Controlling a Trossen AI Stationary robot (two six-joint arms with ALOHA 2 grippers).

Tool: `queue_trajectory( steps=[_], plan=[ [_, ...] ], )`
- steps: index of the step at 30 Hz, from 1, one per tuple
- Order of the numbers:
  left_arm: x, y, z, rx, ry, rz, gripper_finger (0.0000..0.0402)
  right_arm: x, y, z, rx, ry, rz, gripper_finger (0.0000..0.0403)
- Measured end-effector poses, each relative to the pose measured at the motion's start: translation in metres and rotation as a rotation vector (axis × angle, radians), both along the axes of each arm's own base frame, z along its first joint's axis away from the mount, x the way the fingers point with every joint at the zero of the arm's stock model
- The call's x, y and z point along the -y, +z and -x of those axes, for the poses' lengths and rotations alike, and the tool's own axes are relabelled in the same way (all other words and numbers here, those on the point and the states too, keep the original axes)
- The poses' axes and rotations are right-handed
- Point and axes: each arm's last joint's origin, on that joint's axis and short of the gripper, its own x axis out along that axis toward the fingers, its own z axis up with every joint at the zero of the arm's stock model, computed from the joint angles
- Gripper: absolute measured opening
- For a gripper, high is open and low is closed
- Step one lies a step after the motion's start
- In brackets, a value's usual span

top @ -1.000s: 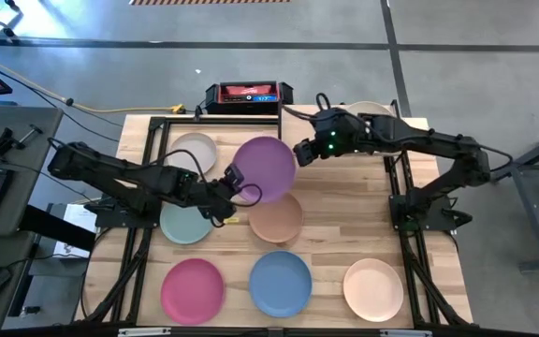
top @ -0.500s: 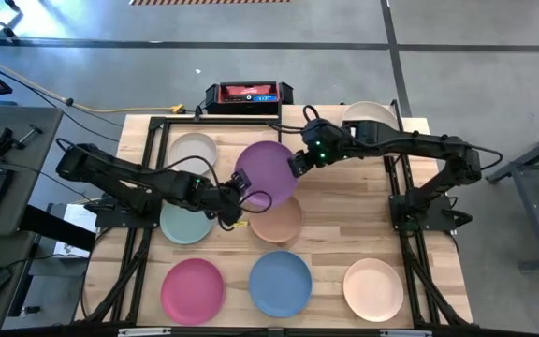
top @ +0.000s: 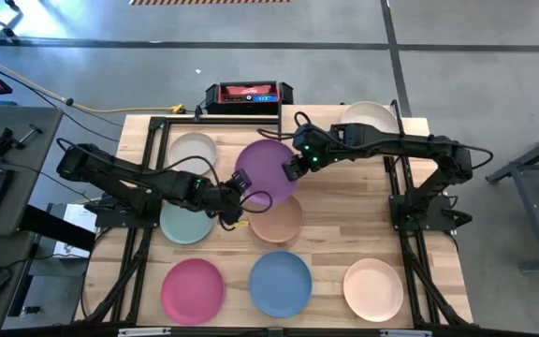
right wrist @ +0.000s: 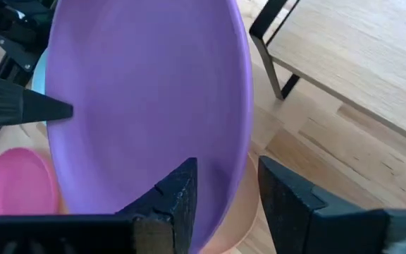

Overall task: Place and stack plates onto a shelf
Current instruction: Stack the purple plate on top of the white plate on the shelf

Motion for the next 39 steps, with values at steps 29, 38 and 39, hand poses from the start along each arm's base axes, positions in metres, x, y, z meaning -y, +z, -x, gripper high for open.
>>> queue_trajectory(
  steps=[29, 38, 39],
  plan=[
    [0.0004, 0.0005, -0.0007, 0.075, 0.108, 0.097, 0.0053, 0.0001, -0.0009, 0.0003, 0.006, -0.086, -0.047, 0.0001],
    [-0.0011, 0.0008, 0.0027, 0.143, 0.265, 0.171, 0.0106, 0.0016, 0.0007, 0.0071, -0.022, -0.120, -0.055, 0.0000],
    [-0.0014, 0.0018, 0.0031, 0.159, 0.284, 0.165, 0.0110, 0.0021, 0.0022, 0.0093, -0.023, -0.125, -0.055, 0.0000]
  ],
)
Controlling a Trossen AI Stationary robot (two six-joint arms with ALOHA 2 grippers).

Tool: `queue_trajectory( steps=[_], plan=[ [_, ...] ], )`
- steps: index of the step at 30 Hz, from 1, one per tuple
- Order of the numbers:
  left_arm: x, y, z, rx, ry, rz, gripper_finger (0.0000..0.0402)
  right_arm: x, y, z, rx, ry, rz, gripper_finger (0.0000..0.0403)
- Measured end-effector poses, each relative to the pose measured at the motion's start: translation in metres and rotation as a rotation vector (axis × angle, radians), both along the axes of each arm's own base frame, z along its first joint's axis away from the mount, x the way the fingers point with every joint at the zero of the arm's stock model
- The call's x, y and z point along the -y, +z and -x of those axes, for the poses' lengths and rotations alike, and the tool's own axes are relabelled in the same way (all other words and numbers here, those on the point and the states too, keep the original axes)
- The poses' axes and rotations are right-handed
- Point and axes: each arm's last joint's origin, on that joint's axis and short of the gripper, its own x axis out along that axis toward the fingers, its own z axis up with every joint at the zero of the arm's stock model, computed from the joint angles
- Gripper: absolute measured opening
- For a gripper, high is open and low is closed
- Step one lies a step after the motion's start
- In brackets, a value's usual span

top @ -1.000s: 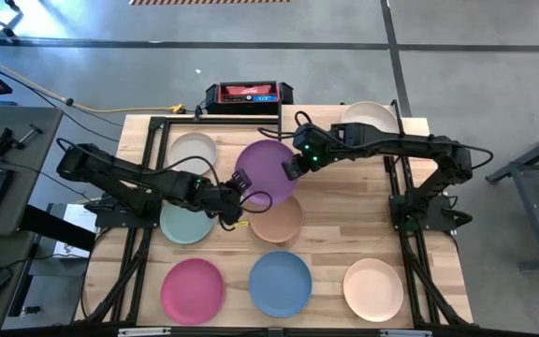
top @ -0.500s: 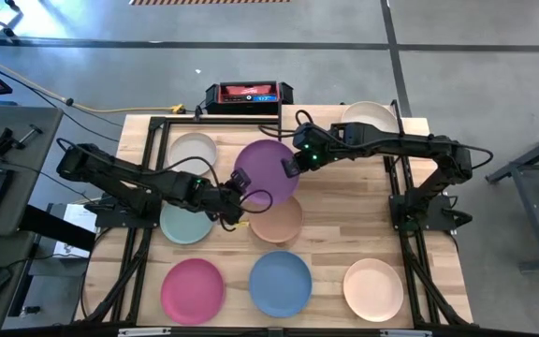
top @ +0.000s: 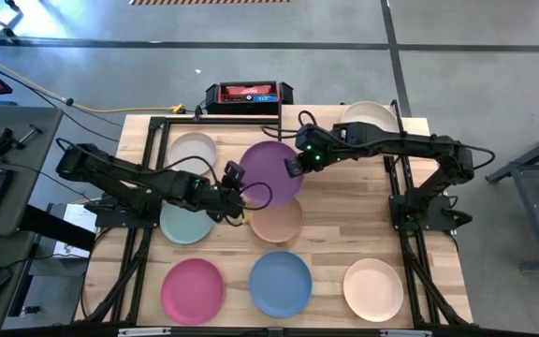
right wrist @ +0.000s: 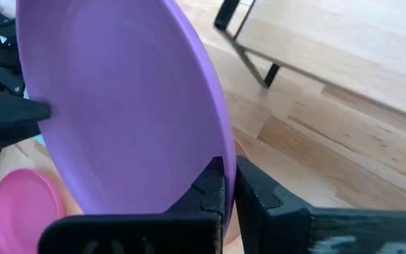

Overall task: Place and stack plates onto a shelf
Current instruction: Stack the purple plate on top of the white plate on the shelf

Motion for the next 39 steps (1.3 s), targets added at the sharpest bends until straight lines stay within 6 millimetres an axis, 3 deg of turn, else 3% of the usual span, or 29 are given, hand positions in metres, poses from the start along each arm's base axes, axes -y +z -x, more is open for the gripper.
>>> queue_trajectory(
  steps=[17, 30, 39],
  plan=[
    [-0.004, 0.034, 0.029, 0.173, 0.110, -0.003, 0.0120, 0.022, 0.039, 0.073, -0.050, -0.196, 0.035, 0.0000],
    [-0.006, 0.035, 0.038, 0.166, 0.151, 0.022, 0.0120, 0.040, 0.061, 0.149, -0.119, -0.519, 0.084, 0.0000],
    [-0.011, 0.035, 0.038, 0.168, 0.173, 0.021, 0.0120, 0.045, 0.073, 0.188, -0.131, -0.653, 0.163, 0.0000]
  ],
)
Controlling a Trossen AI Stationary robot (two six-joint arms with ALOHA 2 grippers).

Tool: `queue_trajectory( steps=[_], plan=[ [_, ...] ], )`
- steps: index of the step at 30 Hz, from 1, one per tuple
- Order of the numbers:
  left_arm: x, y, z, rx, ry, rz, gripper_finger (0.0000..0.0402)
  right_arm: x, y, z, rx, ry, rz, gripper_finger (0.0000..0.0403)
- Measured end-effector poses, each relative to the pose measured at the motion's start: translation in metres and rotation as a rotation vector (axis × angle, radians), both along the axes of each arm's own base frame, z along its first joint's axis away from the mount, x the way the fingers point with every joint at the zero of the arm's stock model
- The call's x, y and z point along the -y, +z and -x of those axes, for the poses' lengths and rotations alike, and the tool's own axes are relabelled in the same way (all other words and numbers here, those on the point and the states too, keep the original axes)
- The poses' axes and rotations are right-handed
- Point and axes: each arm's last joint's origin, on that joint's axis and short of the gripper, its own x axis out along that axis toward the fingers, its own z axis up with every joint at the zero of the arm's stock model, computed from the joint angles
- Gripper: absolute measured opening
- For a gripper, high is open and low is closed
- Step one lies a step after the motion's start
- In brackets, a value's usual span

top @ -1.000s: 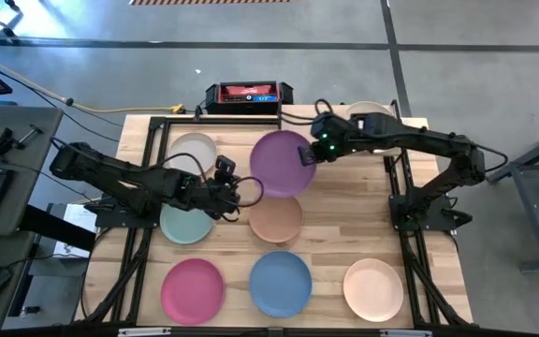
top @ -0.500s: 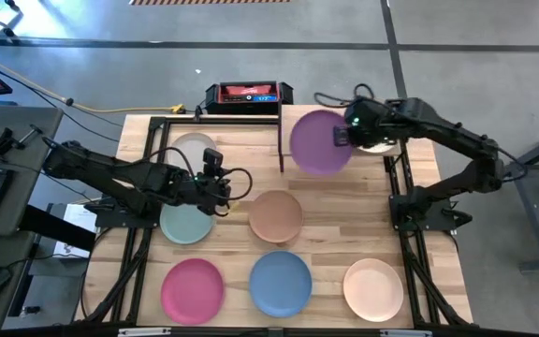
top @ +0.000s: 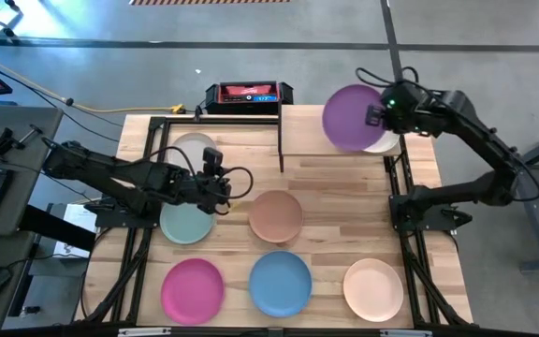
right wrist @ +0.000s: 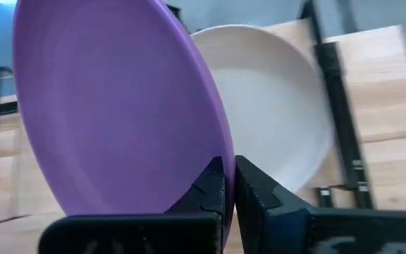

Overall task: Place and stack plates onto a shelf
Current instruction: Stack the purple plate on top of the white plate on the shelf

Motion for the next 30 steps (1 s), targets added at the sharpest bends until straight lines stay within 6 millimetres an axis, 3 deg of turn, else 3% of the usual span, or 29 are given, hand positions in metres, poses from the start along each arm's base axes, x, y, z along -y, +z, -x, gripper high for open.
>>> queue_trajectory(
  steps=[20, 30],
  plan=[
    [-0.048, 0.002, -0.004, 0.049, 0.221, 0.011, 0.0120, 0.017, -0.002, 0.024, -0.111, -0.125, -0.007, 0.0000],
    [-0.054, 0.002, -0.003, 0.049, 0.248, 0.012, 0.0120, 0.028, -0.011, 0.010, -0.164, -0.121, -0.049, 0.0000]
  ],
)
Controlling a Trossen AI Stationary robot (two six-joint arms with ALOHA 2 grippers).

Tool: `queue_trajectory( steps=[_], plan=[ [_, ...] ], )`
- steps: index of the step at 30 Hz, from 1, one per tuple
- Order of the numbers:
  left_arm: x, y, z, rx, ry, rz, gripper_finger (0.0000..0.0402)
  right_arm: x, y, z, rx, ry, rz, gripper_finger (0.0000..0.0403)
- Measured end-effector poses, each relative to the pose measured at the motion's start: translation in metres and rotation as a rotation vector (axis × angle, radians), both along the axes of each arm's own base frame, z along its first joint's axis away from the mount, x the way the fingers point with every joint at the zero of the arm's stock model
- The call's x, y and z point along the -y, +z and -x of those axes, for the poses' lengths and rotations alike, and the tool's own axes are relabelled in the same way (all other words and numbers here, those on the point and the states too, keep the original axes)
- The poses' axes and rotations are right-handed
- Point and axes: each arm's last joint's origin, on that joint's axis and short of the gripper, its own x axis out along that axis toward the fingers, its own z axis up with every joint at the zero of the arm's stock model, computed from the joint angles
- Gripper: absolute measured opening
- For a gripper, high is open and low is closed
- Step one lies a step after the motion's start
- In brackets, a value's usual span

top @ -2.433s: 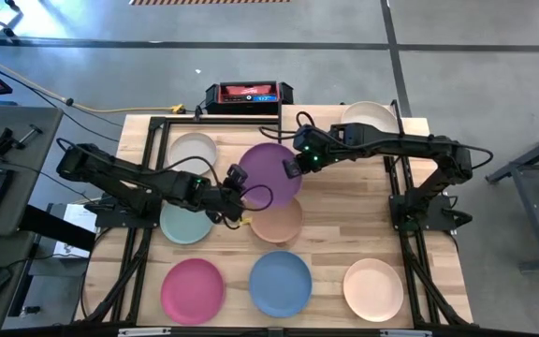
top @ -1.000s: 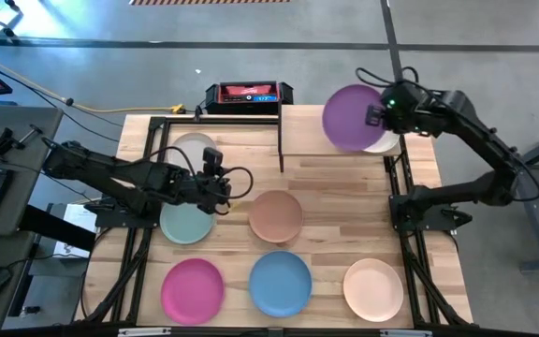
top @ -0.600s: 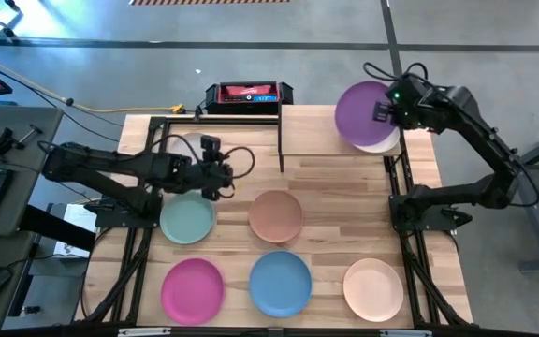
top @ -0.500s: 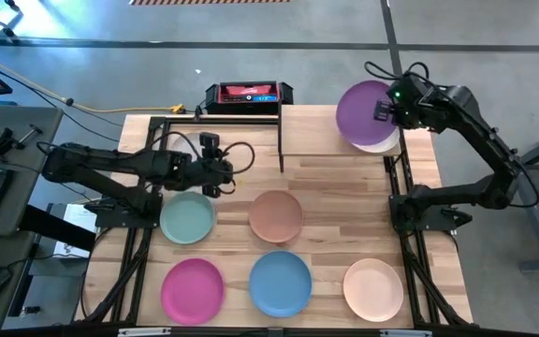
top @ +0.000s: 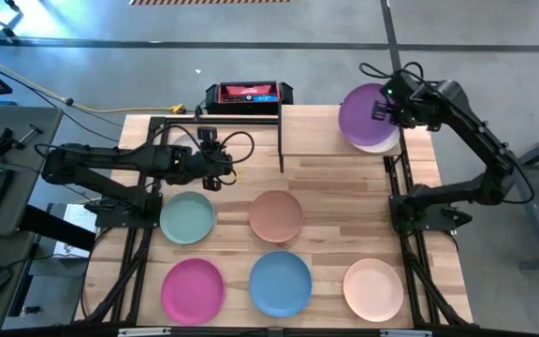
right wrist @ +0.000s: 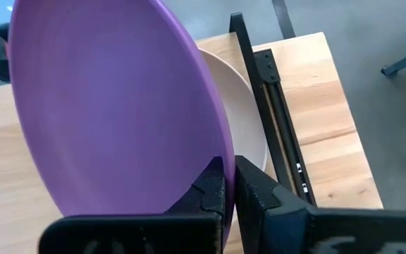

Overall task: Place and stack plates onto a shelf
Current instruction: Stack the purple plate on top of the white plate on the shelf

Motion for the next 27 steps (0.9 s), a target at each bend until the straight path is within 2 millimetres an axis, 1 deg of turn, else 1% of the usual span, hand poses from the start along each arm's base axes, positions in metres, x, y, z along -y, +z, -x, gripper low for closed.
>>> queue_trajectory(
  steps=[6, 11, 19, 27],
  plan=[
    [0.000, 0.000, 0.000, -0.001, -0.001, 0.000, 0.0120, 0.006, -0.005, -0.007, -0.026, 0.001, -0.019, 0.0000],
    [0.000, 0.000, 0.000, -0.003, -0.001, 0.001, 0.0120, 0.007, -0.006, -0.008, -0.029, 0.002, -0.024, 0.0000],
    [0.000, 0.000, 0.001, -0.021, -0.012, -0.008, 0.0120, 0.000, -0.001, -0.001, -0.010, 0.005, -0.005, 0.0000],
    [0.000, 0.000, 0.001, -0.021, -0.012, -0.007, 0.0120, 0.005, -0.001, 0.005, -0.028, -0.015, -0.004, 0.0000]
  ],
)
